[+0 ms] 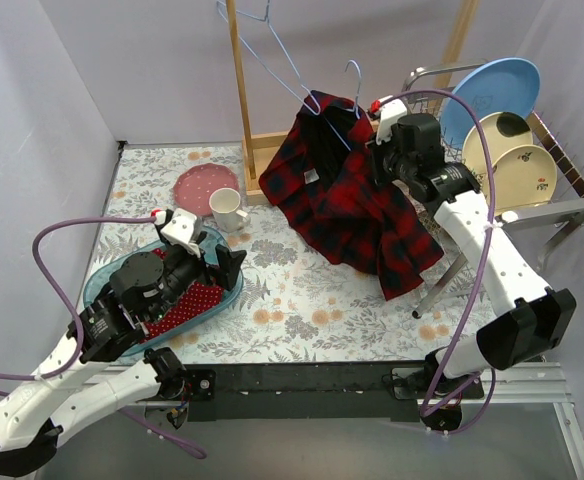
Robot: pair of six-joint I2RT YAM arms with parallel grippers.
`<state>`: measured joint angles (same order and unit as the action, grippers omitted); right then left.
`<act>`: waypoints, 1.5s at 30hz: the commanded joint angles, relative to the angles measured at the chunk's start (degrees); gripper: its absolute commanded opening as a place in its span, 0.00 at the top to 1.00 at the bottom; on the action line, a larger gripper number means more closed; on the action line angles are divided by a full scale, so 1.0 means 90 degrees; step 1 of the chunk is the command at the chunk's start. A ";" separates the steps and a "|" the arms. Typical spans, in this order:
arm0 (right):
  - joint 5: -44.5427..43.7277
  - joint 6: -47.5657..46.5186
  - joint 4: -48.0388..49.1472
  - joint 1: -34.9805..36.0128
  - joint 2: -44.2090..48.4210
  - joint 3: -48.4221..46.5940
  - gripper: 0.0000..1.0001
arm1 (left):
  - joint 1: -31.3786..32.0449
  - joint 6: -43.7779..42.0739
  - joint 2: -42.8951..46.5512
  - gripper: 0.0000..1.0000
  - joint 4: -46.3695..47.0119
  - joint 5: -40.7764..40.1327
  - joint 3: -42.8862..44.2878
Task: Place the skirt on the hanger
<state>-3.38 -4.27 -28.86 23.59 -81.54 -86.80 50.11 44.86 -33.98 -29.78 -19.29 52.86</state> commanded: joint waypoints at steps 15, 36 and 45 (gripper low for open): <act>0.0735 -0.1067 0.1167 -0.0053 -0.1086 -0.2209 0.99 | -0.0001 -0.0053 -0.0004 0.02 -0.0011 -0.0142 -0.0005; -0.0112 -0.0434 0.1750 -0.0092 -0.3127 -0.5198 0.99 | -0.0001 -0.0053 -0.0209 0.02 -0.0050 -0.0239 0.0162; -0.0152 -0.0180 0.2240 -0.0346 -0.3752 -0.6087 0.99 | 0.0009 -0.0024 -0.0297 0.02 -0.0099 -0.0425 0.0230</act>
<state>-3.05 -7.62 -22.61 21.47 -116.68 -135.17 50.11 44.82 -36.10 -30.09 -21.28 52.99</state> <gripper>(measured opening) 0.111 0.982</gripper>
